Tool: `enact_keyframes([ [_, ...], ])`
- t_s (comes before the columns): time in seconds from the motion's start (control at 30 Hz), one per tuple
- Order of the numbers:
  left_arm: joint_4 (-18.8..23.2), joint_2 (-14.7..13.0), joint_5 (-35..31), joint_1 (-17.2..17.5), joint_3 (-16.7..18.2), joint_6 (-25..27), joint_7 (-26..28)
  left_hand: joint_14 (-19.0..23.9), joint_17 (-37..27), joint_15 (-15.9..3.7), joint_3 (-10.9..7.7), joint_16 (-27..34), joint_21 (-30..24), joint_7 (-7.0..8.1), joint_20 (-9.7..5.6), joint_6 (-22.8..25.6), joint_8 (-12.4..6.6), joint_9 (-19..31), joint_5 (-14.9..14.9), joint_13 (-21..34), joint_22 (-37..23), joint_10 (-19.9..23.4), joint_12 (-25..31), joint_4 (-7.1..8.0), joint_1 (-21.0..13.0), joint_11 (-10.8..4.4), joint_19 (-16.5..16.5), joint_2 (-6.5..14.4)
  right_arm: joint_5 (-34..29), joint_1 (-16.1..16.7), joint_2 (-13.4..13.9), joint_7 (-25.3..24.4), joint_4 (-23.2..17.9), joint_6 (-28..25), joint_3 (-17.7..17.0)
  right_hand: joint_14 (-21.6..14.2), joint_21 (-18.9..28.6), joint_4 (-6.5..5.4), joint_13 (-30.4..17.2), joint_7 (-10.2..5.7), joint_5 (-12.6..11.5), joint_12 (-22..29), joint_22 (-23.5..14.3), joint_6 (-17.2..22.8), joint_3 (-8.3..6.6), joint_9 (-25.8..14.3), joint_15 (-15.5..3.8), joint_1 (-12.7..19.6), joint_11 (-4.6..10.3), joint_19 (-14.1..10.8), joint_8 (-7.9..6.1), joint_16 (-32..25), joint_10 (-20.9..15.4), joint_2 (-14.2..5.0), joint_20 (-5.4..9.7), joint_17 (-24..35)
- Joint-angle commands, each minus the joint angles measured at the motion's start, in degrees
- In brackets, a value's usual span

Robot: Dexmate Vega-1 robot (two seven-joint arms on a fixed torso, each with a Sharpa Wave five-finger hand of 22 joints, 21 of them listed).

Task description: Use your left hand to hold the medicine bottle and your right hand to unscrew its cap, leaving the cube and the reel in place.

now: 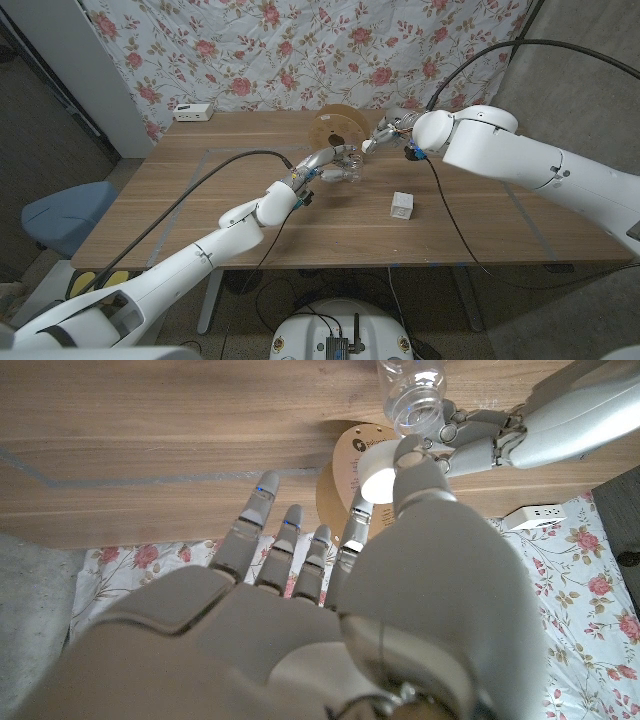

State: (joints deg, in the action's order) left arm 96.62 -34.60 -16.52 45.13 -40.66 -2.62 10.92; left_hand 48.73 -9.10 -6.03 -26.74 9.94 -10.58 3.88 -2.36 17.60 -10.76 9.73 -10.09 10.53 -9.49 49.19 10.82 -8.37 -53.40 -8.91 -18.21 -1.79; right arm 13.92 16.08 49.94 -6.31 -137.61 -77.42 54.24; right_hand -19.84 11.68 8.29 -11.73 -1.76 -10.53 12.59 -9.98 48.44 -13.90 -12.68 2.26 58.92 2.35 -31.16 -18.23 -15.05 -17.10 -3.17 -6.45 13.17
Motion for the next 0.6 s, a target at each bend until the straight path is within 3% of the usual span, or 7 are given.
enact_keyframes([
  [0.03,1.9,-1.7,-0.4,2.6,1.7,-0.2,2.4,-0.3,-0.1,-6.04,-0.19,-0.1,-0.3,0.03,-3.98,0.1,0.12,0.3,-0.1,0.3,-0.1,0.4,0.3,-0.25,-0.3,-0.13,-0.7,0.0,1.5,1.1,0.3,-2.5,-1.6,-2.4,-1.2,-0.3,0.3,-0.1,0.0,-0.26,-0.1,-0.2,-0.2,0.8,0.12,-0.2,0.33,-0.3,0.02,-0.4,0.02,-0.3,-0.5,0.0,0.16,0.2],
  [0.27,1.7,-2.0,0.2,3.7,2.8,-1.6,3.7,-0.5,-0.1,-6.04,0.06,0.0,-0.5,-0.05,-2.33,0.1,0.13,0.3,-0.1,0.3,-0.1,0.2,0.2,-0.34,-0.5,0.02,-1.2,-0.1,3.4,1.1,0.6,-5.1,-1.7,-2.6,-1.4,-0.3,0.3,-0.11,0.0,-0.22,-0.1,-0.2,-0.2,0.8,0.23,-0.2,0.26,-0.5,0.14,-0.4,0.18,-0.3,-0.5,0.05,0.26,0.2],
  [0.47,1.3,-2.1,1.0,4.3,3.4,-3.2,4.1,-0.8,-0.2,-6.04,0.52,0.0,-1.0,-0.15,2.99,0.1,0.14,0.3,-0.2,0.3,-0.1,0.0,0.2,-0.41,-1.1,0.15,-3.4,-0.2,4.8,1.3,0.6,-6.9,-1.5,-2.6,-1.7,-0.2,0.3,-0.11,0.0,-0.26,-0.1,-0.3,-0.2,0.9,0.29,-0.1,0.03,-0.6,-0.13,-0.3,0.25,-0.3,-0.6,0.03,0.6,0.2],
  [0.6,1.2,-2.2,1.7,4.9,3.8,-4.2,4.3,-1.1,-0.2,-5.96,0.72,0.0,-1.3,-0.07,5.3,0.0,0.14,0.3,-0.2,0.3,-0.1,-0.1,0.2,-0.42,-1.2,0.27,-5.0,-0.2,4.7,1.9,0.5,-7.3,-1.3,-2.3,-2.0,-0.2,0.3,-0.16,0.0,-0.32,-0.1,-0.3,-0.2,0.9,0.34,-0.1,-0.08,-0.7,0.13,-0.4,0.32,-0.3,-0.6,-0.03,0.82,0.3],
])
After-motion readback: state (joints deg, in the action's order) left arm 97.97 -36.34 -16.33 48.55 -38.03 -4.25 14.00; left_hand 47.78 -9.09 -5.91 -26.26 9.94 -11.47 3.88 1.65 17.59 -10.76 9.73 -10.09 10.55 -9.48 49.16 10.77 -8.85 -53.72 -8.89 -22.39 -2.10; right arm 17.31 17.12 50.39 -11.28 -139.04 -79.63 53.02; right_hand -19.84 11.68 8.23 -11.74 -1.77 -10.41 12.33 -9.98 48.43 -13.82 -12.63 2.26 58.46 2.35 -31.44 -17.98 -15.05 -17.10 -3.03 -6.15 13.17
